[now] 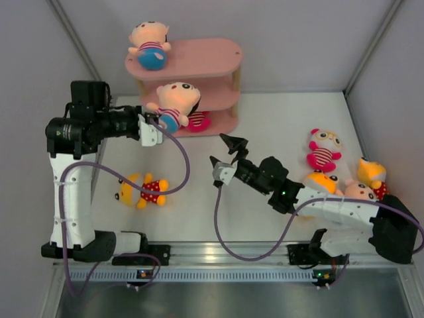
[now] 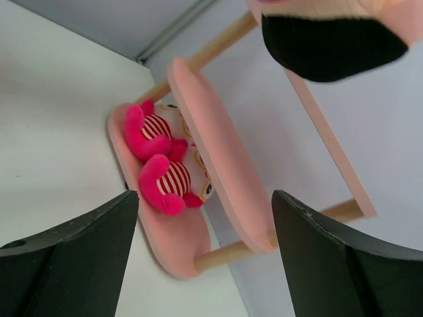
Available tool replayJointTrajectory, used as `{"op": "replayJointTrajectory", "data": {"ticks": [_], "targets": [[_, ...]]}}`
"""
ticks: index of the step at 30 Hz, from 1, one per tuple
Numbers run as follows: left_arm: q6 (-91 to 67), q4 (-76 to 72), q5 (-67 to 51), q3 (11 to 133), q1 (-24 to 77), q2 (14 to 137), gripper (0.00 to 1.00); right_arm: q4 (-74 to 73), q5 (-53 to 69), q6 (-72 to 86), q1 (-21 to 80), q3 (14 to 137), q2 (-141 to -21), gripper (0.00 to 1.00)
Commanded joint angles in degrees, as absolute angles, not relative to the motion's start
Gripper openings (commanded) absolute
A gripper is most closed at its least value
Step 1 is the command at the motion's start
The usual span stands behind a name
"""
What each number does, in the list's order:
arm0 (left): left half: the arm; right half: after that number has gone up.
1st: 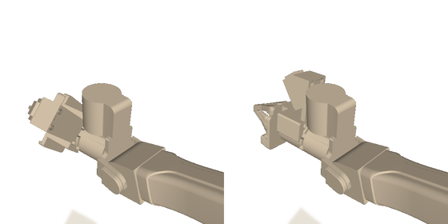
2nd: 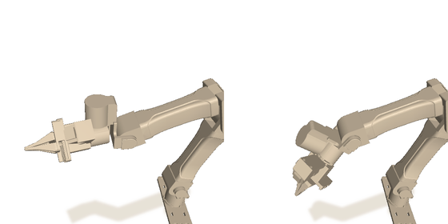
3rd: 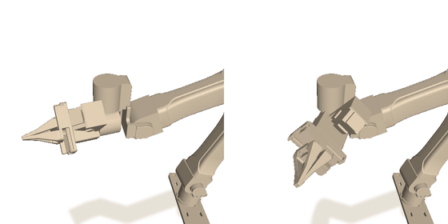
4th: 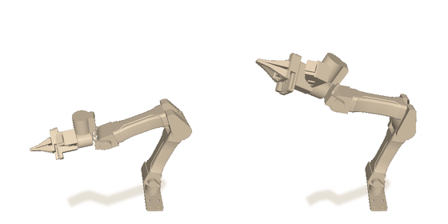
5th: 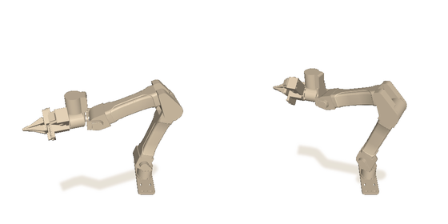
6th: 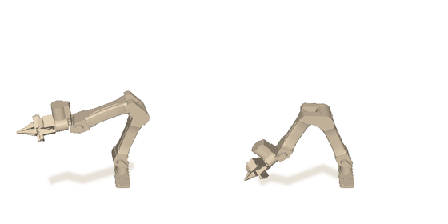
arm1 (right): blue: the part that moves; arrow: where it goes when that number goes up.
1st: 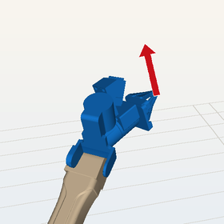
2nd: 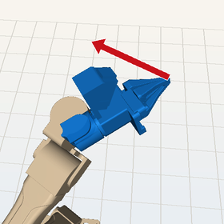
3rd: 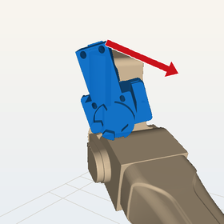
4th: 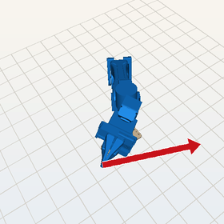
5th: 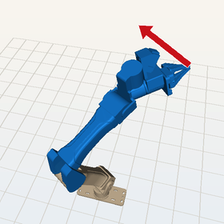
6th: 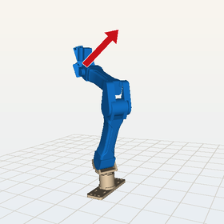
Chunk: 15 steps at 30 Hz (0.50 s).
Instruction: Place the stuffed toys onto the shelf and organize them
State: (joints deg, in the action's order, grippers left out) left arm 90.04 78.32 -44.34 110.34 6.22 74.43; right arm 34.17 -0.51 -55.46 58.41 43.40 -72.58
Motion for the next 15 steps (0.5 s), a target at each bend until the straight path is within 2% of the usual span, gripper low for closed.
{"op": "replayJointTrajectory", "data": {"ticks": [1, 4, 6, 10, 11, 15], "targets": [[81.05, 74.11, -50.97, 118.11, 6.33, 76.63, 0.00, 40.08, -8.34, -48.26, 56.87, 38.52, -65.67, 0.82], [64.91, 62.26, -51.94, 123.65, 6.33, 79.62, 0.00, 39.20, -9.76, -45.62, 55.81, 34.99, -61.09, 0.82], [62.41, 58.47, -49.59, 126.81, 7.20, 82.78, 0.00, 38.32, -9.76, -44.22, 54.93, 33.93, -58.73, 0.82], [55.64, 48.96, -35.54, 127.52, 13.09, 87.53, 0.00, 37.62, -9.76, -42.54, 54.76, 32.35, -57.13, 0.82], [56.77, 48.43, -27.76, 128.23, 14.40, 90.50, 0.00, 37.10, -9.76, -41.76, 54.76, 32.17, -56.95, 0.82], [60.37, 42.90, -11.04, 130.78, 23.44, 96.84, 0.00, 34.37, -10.54, -40.87, 54.76, 31.64, -55.47, 0.83]]}}
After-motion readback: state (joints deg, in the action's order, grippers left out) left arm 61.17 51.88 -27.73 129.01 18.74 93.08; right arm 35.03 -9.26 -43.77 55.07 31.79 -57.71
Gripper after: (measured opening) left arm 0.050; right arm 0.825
